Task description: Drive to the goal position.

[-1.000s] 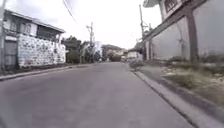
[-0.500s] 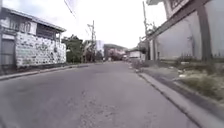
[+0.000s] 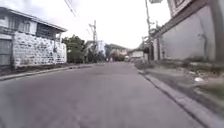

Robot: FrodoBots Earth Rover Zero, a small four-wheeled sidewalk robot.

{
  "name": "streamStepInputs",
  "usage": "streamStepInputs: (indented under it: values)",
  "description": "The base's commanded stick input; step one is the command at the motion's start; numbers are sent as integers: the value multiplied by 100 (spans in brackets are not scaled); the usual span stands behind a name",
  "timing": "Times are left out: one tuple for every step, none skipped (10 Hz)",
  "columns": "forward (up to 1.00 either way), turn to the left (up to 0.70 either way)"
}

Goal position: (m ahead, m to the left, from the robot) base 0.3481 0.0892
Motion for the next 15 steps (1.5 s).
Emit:
streamStepInputs:
  values:
    - [100,-34]
    - [100,-34]
    - [100,-34]
    - [100,-28]
    - [100,3]
    - [100,6]
    - [100,6]
    - [100,6]
    - [100,6]
    - [100,6]
    - [100,6]
    - [100,6]
    - [100,6]
    - [100,6]
    - [100,6]
